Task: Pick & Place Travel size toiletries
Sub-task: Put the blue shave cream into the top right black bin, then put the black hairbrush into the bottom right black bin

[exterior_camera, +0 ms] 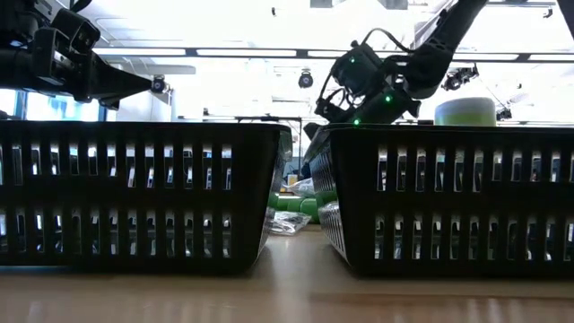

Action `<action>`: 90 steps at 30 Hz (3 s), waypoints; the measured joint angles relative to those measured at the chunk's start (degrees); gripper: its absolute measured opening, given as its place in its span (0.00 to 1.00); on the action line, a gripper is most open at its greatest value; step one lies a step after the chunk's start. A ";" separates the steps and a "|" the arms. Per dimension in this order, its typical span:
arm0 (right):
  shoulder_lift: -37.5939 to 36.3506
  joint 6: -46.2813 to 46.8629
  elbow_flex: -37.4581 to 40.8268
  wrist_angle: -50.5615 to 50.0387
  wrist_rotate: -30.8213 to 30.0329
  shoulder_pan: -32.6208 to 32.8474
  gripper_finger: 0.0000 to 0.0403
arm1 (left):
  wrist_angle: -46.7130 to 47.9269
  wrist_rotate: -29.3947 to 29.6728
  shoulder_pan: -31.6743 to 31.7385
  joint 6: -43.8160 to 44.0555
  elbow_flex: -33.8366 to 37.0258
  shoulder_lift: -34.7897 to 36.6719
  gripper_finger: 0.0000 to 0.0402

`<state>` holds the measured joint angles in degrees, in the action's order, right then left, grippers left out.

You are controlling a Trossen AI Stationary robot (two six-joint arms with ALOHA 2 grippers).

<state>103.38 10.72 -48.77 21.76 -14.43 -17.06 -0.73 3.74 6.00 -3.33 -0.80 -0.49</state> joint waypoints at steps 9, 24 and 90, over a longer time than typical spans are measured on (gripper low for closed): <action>0.04 -1.28 0.00 1.36 -0.31 0.02 0.38 | 0.00 -0.02 0.00 0.10 0.00 -0.01 0.00; -10.67 -6.80 0.00 -0.59 -0.63 0.29 0.48 | 0.00 -0.03 0.00 0.13 0.00 -0.02 0.00; -0.89 -11.18 -12.74 -29.62 2.61 -1.39 0.00 | -0.02 -0.03 0.00 0.44 0.00 0.00 0.00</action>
<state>102.49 -0.46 -61.52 -7.87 -11.83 -18.45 -0.75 3.70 6.00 -2.90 -0.80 -0.49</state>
